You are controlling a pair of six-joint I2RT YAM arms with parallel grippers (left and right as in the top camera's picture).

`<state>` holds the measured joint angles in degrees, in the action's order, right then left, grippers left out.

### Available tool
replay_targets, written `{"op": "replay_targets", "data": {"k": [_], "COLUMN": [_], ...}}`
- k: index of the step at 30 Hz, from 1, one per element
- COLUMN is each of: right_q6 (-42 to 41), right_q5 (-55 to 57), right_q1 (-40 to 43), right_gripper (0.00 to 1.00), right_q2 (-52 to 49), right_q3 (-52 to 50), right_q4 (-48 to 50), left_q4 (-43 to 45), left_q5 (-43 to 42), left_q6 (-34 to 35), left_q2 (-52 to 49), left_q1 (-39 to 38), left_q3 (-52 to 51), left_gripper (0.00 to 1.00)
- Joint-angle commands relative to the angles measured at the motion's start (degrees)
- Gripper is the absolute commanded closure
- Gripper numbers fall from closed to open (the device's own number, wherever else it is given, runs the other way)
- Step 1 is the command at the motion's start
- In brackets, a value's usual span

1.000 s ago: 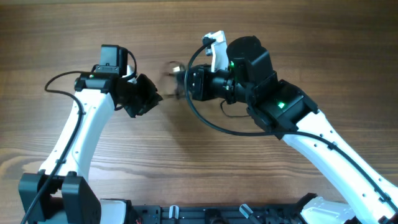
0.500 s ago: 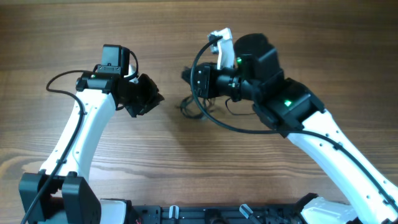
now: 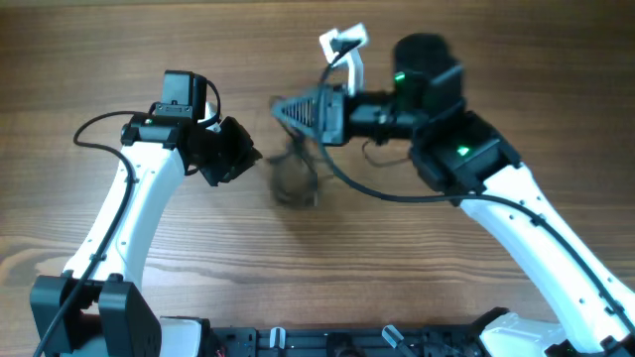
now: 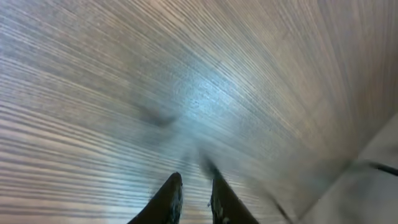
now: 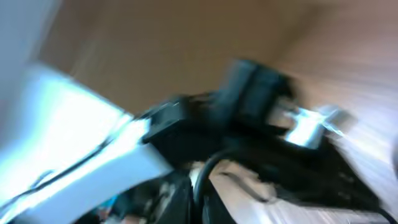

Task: Untangle cables
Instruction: 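Lift the cable with the right gripper up and away from the left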

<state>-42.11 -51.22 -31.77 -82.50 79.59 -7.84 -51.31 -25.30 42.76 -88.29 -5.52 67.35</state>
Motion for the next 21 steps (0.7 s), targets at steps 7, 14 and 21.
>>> {"op": "replay_targets", "data": {"k": [7, 14, 21], "right_q6": [-2.6, 6.4, -5.1], "right_q5": [42.0, -10.2, 34.3], "right_q1": [-2.1, 1.2, 0.6], "right_gripper": [0.96, 0.95, 0.95], "right_q2": [-1.0, 1.0, 0.4], "right_q3": [0.7, 0.8, 0.8], "right_q4": [-40.6, -13.0, -34.8], "left_q4": [0.1, -0.2, -0.1], "left_q5": [0.3, 0.3, 0.3], "left_q6": [0.0, -0.1, 0.0], "left_q2": [-0.2, -0.2, -0.2], "left_q1": [-0.2, -0.2, -0.2], "left_q3": [0.0, 0.0, 0.0], "left_gripper": [0.79, 0.78, 0.77]}}
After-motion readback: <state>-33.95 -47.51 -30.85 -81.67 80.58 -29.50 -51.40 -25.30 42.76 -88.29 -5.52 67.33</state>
